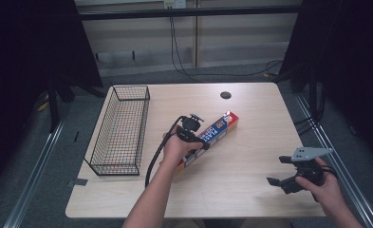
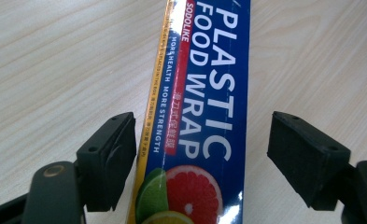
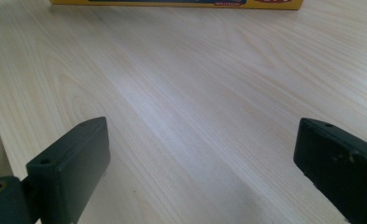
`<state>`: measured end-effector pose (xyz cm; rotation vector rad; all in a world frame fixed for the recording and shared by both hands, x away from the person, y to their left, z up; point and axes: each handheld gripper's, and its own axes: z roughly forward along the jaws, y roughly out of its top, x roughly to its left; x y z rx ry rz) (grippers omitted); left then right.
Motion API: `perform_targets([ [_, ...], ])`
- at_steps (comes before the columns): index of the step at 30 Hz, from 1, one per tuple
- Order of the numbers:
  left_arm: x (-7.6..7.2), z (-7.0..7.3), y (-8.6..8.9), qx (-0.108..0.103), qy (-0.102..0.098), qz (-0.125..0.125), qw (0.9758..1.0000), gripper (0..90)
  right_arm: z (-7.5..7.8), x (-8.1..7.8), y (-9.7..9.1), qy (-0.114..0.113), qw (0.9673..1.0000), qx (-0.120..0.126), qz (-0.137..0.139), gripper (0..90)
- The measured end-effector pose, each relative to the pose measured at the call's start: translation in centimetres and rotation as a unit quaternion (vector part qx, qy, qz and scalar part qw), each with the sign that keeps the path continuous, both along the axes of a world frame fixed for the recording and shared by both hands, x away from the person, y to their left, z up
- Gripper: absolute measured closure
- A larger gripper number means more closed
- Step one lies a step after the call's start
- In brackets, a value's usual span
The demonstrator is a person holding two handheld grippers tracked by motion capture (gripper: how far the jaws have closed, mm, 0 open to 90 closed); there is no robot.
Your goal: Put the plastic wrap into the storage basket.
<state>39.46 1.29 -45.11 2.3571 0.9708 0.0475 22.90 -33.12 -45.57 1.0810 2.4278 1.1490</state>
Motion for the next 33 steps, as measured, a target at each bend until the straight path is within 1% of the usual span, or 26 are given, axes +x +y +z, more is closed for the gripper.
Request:
perform_targets([
  [1, 0.0, 0.0, 0.0, 0.0, 0.0, 0.0, 1.0, 24.0, 0.0, 0.0, 0.0, 0.0, 1.0, 0.0, 0.0, 3.5],
  [2, 0.0, -0.1, -0.1, -0.001, 0.001, 0.005, 1.0, 23.9, 0.0, 0.0, 0.0, 0.0, 1.0, 0.0, 0.0, 3.5],
  [4, 0.1, -0.2, -0.1, -0.006, 0.004, 0.003, 1.0, 24.8, 0.0, 0.0, 0.0, 0.0, 1.0, 0.0, 0.0, 3.5],
  [6, 0.1, -0.2, -0.1, -0.004, 0.005, 0.004, 1.0, 25.3, 0.0, 0.0, 0.0, 0.0, 1.0, 0.0, 0.0, 3.5],
  [7, 0.2, -0.4, -0.2, -0.004, 0.01, 0.009, 0.9999, 25.2, 0.0, 0.0, 0.0, -0.001, 1.0, -0.001, 0.001, 3.5],
  [9, 0.2, -0.4, -0.1, 0.002, 0.011, 0.007, 0.9999, 26.2, 0.0, 0.0, 0.0, -0.001, 1.0, -0.001, 0.001, 3.5],
  [12, 0.3, -0.6, -0.1, 0.002, 0.012, 0.004, 0.9999, 28.1, 0.0, 0.0, 0.0, 0.0, 1.0, -0.002, 0.001, 3.5],
  [13, 0.4, -0.6, -0.1, 0.009, 0.014, 0.0, 0.9999, 29.1, 0.0, 0.0, 0.0, 0.0, 1.0, -0.002, 0.0, 3.5],
  [14, 0.4, -0.7, -0.2, 0.006, 0.011, 0.004, 0.9999, 29.3, 0.0, 0.0, 0.0, 0.0, 1.0, -0.002, 0.001, 3.5],
  [15, 0.4, -0.8, -0.3, 0.014, 0.01, 0.001, 0.9999, 30.3, 0.0, 0.0, 0.0, 0.001, 1.0, -0.002, 0.001, 3.5],
  [16, 0.4, -0.8, -0.3, 0.011, 0.012, 0.008, 0.9998, 31.2, 0.0, 0.0, 0.0, 0.001, 1.0, -0.003, 0.001, 3.5],
  [17, 0.5, -0.8, -0.3, 0.014, 0.011, 0.011, 0.9998, 32.7, 0.0, 0.0, 0.1, 0.001, 1.0, -0.003, 0.001, 3.5],
  [18, 0.5, -0.8, -0.3, 0.013, 0.016, 0.013, 0.9997, 34.2, 0.0, 0.0, 0.1, 0.001, 1.0, -0.003, 0.001, 3.5],
  [20, 0.5, -0.8, -0.3, 0.015, 0.018, 0.013, 0.9997, 34.8, -0.1, 0.0, 0.1, 0.001, 1.0, -0.001, 0.002, 3.5],
  [21, 0.5, -0.8, -0.5, 0.016, 0.021, 0.019, 0.9995, 35.0, -0.1, 0.0, 0.1, 0.002, 1.0, -0.001, 0.002, 3.5],
  [22, 0.5, -0.8, -0.5, 0.017, 0.021, 0.021, 0.9994, 35.5, -0.1, 0.0, 0.1, 0.002, 1.0, -0.001, 0.002, 3.5],
  [23, 0.6, -0.6, -0.5, 0.031, 0.02, 0.014, 0.9992, 36.1, -0.1, 0.0, 0.1, 0.002, 1.0, -0.001, 0.002, 3.5],
  [24, 0.5, -0.4, -0.7, 0.038, 0.021, 0.014, 0.9989, 37.1, -0.1, 0.0, 0.1, 0.002, 1.0, -0.001, 0.002, 3.5],
  [25, 0.6, -0.2, -0.8, 0.048, 0.027, 0.011, 0.9984, 37.6, -0.1, 0.0, 0.1, 0.002, 1.0, -0.003, 0.001, 3.5],
  [27, 0.5, 0.0, -1.2, 0.058, 0.032, 0.013, 0.9977, 38.9, -0.1, 0.1, 0.1, 0.001, 1.0, -0.002, 0.003, 3.5],
  [29, 0.4, 0.4, -1.3, 0.072, 0.044, 0.01, 0.9964, 40.6, -0.1, 0.1, 0.1, 0.002, 1.0, -0.002, 0.003, 3.5],
  [30, 0.4, 0.4, -1.3, 0.072, 0.044, 0.01, 0.9964, 41.3, -0.1, 0.1, 0.1, 0.002, 1.0, -0.002, 0.003, 3.5],
  [31, 0.4, 0.7, -1.4, 0.071, 0.065, 0.019, 0.9952, 42.0, -0.1, 0.1, 0.1, 0.002, 1.0, -0.002, 0.002, 3.5],
  [32, 0.5, 0.8, -1.3, 0.07, 0.071, 0.018, 0.9948, 42.3, -0.1, 0.1, 0.0, 0.004, 1.0, -0.002, 0.001, 3.5],
  [33, 0.5, 0.8, -1.2, 0.066, 0.077, 0.022, 0.9946, 42.5, -0.1, 0.1, 0.0, 0.003, 1.0, -0.003, 0.002, 3.5],
])
